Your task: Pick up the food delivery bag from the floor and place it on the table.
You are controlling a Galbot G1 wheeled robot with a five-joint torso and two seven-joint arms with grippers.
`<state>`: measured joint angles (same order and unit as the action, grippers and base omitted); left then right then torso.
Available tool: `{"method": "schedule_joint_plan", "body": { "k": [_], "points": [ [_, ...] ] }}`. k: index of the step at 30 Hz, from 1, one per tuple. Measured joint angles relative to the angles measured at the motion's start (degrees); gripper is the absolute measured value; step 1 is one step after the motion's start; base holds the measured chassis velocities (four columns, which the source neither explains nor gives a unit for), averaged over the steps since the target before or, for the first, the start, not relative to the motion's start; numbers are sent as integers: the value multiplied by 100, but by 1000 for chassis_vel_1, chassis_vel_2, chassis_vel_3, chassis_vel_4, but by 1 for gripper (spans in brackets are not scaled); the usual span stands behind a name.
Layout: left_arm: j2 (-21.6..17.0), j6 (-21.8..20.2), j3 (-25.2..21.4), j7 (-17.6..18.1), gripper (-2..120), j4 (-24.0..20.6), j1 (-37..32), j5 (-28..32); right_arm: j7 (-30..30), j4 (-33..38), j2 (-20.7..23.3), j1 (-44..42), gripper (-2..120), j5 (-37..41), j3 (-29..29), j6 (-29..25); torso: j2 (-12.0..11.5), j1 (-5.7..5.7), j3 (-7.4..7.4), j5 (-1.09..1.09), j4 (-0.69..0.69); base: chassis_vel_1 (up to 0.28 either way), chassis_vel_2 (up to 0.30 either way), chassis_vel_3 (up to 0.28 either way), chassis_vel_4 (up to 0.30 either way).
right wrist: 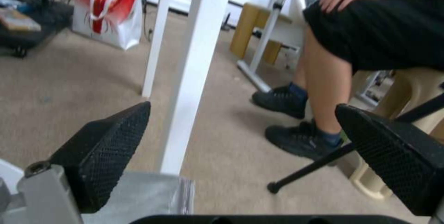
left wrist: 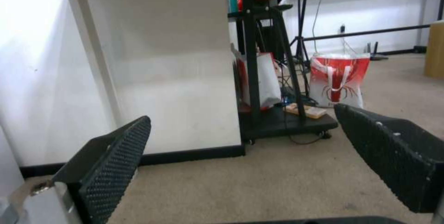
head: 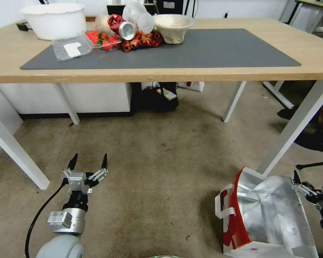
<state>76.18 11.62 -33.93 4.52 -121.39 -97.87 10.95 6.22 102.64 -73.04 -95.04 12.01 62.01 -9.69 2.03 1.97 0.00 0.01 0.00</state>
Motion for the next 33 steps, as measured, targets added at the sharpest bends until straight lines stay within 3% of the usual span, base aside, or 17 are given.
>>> {"method": "schedule_joint_plan", "body": {
  "k": [18,30,33],
  "points": [
    [59,-49,12,17,99,-148,-30,-76,341,-678,168,327,99,20,-270,254,2,0,0,0,0,0,0,0,0],
    [95,-60,38,85,99,-247,-71,-120,387,-944,217,517,76,-107,-432,436,2,0,0,0,0,0,0,0,0],
    [100,-61,32,113,99,-262,-87,-125,396,-1042,202,564,64,-136,-482,489,2,0,0,0,0,0,0,0,0]
  ]
}}
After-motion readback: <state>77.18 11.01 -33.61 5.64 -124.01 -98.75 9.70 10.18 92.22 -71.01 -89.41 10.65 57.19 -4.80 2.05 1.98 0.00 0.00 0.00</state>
